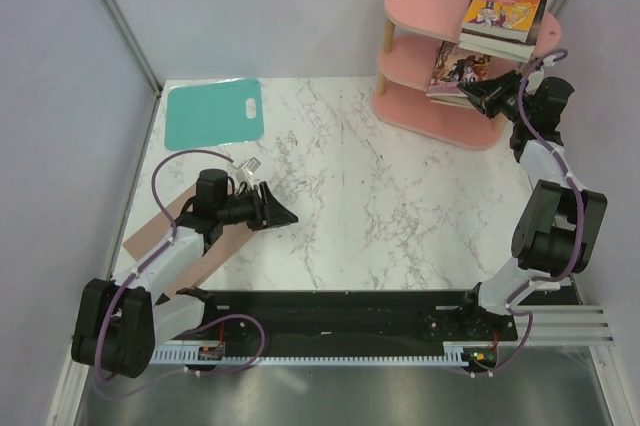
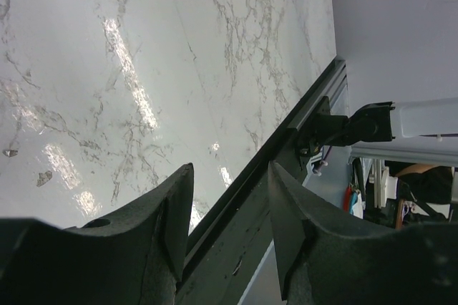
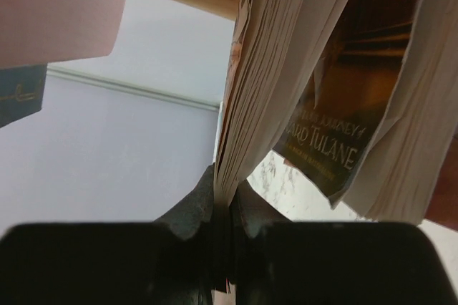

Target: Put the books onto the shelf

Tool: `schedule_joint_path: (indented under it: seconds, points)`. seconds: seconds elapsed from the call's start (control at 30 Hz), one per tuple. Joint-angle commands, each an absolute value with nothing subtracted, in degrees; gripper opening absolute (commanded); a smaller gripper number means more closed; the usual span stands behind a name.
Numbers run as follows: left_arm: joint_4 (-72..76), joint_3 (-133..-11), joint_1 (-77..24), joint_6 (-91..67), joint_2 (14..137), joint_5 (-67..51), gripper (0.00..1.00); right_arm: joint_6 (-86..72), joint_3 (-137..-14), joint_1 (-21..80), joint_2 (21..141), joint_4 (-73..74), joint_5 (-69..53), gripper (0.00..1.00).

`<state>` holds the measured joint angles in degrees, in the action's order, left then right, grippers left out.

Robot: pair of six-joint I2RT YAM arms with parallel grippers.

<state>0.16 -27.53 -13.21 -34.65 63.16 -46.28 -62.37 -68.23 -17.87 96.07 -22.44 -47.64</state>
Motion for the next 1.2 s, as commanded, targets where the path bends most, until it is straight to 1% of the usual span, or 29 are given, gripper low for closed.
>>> schedule_joint_path:
  seconds: [0.0,0.07,0.1,0.17,0.27,0.33,0.37,0.4,0.47,0.5,0.53,0.57,0.63,0.67,0.77,1.17]
  points:
    - [0.70,-27.16,-13.53,-32.61,62.75,-45.53,0.52,-58.63,-73.82,-18.28,97.56,-18.37,-46.23,0.05]
    - [0.70,-27.07,-13.62,-32.61,62.58,-45.53,0.52,-58.27,-74.97,-18.37,98.43,-16.97,-45.80,0.06]
    - [0.70,-27.07,-13.62,-32.61,62.49,-45.61,0.52,-58.01,-75.41,-18.37,98.61,-16.61,-45.70,0.08]
    - [0.62,-27.07,-13.71,-32.61,62.49,-45.62,0.52,-57.83,-76.37,-18.46,99.23,-15.30,-45.09,0.10]
    - [0.62,-27.07,-13.80,-32.61,62.49,-45.62,0.52,-58.09,-77.52,-18.46,100.37,-14.68,-45.88,0.12]
    - [0.62,-27.07,-13.89,-32.52,62.49,-45.53,0.52,-57.66,-77.26,-18.46,100.11,-14.07,-45.70,0.16]
    - [0.62,-27.07,-13.97,-32.52,62.49,-45.53,0.52,-57.31,-77.08,-18.46,99.85,-13.63,-45.44,0.20]
    - [0.62,-27.07,-13.97,-32.52,62.49,-45.61,0.52,-56.52,-77.17,-18.46,99.41,-12.67,-44.57,0.30]
    - [0.62,-27.07,-14.06,-32.52,62.49,-45.62,0.52,-55.11,-77.17,-18.46,99.14,-10.29,-43.77,0.37]
    - [0.62,-27.07,-14.06,-32.52,62.40,-45.70,0.52,-54.93,-77.08,-18.37,99.05,-10.02,-43.68,0.45]
    - [0.62,-27.07,-14.15,-32.52,62.32,-45.70,0.52,-54.67,-77.17,-18.37,99.05,-9.24,-43.59,0.49]
    - [0.62,-27.07,-14.24,-32.52,62.31,-45.62,0.52,-54.49,-77.25,-18.37,99.05,-8.53,-43.42,0.56]
    - [0.62,-27.07,-14.33,-32.52,62.23,-45.70,0.52,-53.97,-77.26,-18.28,98.79,-7.13,-42.81,0.61]
    - [0.70,-27.07,-14.33,-32.52,62.23,-45.70,0.52,-53.27,-77.26,-18.28,98.70,-6.42,-42.45,0.65]
    - [0.62,-27.07,-14.41,-32.52,62.14,-45.62,0.52,-51.43,-77.34,-18.28,98.00,-3.70,-41.05,0.70]
    - [0.53,-26.72,-14.77,-32.34,61.96,-45.79,0.52,-43.34,-80.24,-18.19,94.22,9.22,-35.51,0.77]
